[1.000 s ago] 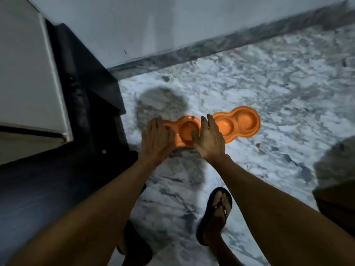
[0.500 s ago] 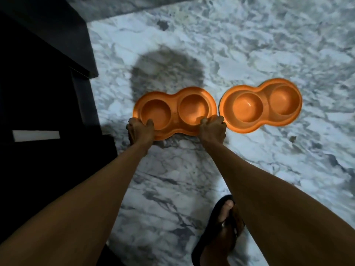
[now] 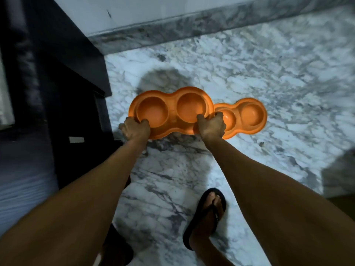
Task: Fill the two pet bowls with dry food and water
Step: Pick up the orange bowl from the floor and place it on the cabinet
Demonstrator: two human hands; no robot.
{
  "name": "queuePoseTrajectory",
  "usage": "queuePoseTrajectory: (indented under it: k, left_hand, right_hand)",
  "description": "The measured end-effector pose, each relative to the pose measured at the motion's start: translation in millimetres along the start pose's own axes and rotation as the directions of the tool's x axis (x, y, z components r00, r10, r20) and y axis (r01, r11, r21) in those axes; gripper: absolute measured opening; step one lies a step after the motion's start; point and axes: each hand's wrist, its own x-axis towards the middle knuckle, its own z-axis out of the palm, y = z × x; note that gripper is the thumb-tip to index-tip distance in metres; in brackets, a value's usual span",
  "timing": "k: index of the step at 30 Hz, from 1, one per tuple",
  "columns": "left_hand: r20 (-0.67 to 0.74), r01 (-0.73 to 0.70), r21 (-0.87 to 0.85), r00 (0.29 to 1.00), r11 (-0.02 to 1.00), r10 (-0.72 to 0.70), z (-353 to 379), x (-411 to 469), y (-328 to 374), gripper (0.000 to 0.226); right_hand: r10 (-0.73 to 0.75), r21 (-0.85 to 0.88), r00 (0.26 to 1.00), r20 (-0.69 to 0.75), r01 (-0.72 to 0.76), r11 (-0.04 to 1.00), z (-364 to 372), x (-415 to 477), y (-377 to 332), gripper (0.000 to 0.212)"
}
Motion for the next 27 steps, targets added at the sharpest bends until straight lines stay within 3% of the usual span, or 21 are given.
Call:
queuePoseTrajectory:
  k: [7,11,15,18,27]
  left_hand:
    - [-0.044,-0.130,-0.156,0.991,0.979,0.124,-147.4,-128.0,131.6,0.040]
    - [-0.070,-0.204,-0.296,0.979,0.933,0.192,-231.0,-201.2,193.6,0.056]
    - [-0.156,-0.278,-0.327,0.958,0.903,0.239,-307.3,-263.7,235.1,0.062]
    - [-0.183,-0.292,-0.403,0.954,0.867,0.236,-367.6,-312.7,259.2,0.047]
    - [-0.303,-0.346,-0.464,0.927,0.815,0.221,-522.8,-375.7,247.5,0.043]
  right_hand:
    - [-0.102,0.092,0.995,-0.020,0.104,0.990,-158.9,-108.4,-123.4,0.061]
    - [-0.153,0.188,0.988,-0.025,0.155,0.970,-245.0,-180.7,-190.1,0.067]
    - [-0.205,0.290,0.977,-0.065,0.215,0.933,-312.1,-251.6,-246.7,0.066]
    - [-0.218,0.343,0.971,-0.097,0.238,0.909,-348.4,-303.7,-283.1,0.064]
    - [-0.348,0.420,0.926,-0.147,0.377,0.826,-371.8,-458.8,-328.2,0.061]
